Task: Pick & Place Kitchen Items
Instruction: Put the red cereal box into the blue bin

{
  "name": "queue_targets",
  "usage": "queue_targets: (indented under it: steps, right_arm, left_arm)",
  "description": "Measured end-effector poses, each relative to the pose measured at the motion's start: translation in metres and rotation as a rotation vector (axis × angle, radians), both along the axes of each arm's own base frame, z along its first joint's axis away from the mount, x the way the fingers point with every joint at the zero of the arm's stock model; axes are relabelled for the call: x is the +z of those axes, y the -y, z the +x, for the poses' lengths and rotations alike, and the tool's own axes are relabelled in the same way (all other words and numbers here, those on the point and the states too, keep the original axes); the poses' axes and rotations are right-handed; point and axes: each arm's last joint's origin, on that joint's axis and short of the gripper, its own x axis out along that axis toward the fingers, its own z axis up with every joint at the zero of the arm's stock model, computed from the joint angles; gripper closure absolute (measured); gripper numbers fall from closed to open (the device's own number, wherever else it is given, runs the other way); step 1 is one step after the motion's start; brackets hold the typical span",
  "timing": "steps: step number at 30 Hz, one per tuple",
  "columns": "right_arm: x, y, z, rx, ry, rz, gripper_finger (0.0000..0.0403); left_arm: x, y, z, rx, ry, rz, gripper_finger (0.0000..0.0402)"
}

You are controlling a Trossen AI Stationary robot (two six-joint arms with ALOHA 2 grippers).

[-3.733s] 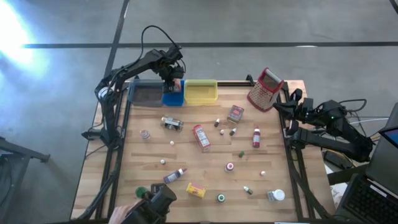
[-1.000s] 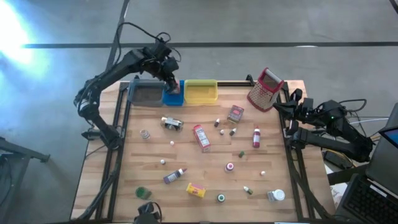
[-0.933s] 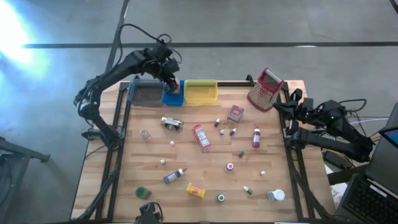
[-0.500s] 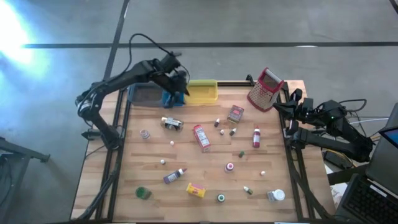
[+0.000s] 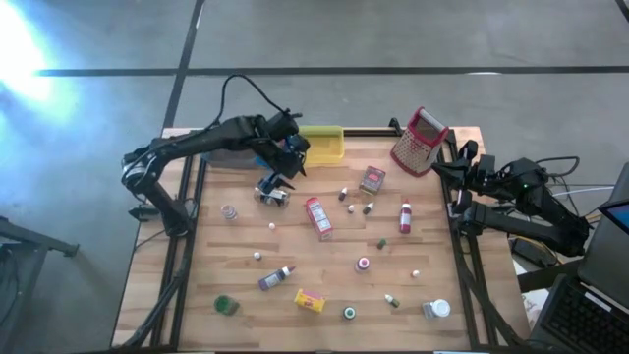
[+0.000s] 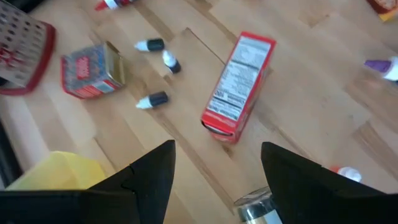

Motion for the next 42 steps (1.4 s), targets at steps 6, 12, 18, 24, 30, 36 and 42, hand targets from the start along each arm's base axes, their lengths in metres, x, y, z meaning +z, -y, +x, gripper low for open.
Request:
queue_targets:
  steps: [6,12,18,24,30,36,42]
  right_arm:
    - [0.000,0.000,0.000,0.000,0.000,-0.001,0.0394]
    - [0.000,0.000,0.000,0.000,0.000,-0.001,0.0394]
    - [0.000,0.000,0.000,0.000,0.000,0.000,0.0394]
    - [0.000,0.000,0.000,0.000,0.000,0.000,0.0394]
    - [0.000,0.000,0.000,0.000,-0.001,-0.001,0.0394]
    - [0.000,0.000,0.000,0.000,0.000,0.000,0.0394]
    - [0.000,0.000,0.000,0.000,0.000,0.000,0.0394]
  left_arm:
    - [-0.042,-0.001,0.002,-0.032,0.058,0.045,0.0158]
    - [-0.070,-0.001,0.002,-0.044,0.152,0.100,0.0158]
    - [-0.078,0.000,-0.001,-0.043,0.141,0.093,0.0158]
    - [-0.079,-0.001,0.001,-0.041,0.179,0.111,0.0158]
    - [-0.086,-0.001,0.005,-0.043,0.177,0.115,0.0158]
    - [-0.087,-0.001,0.006,-0.039,0.177,0.110,0.0158]
    - [-0.088,0.000,0.006,0.032,0.157,0.046,0.0158]
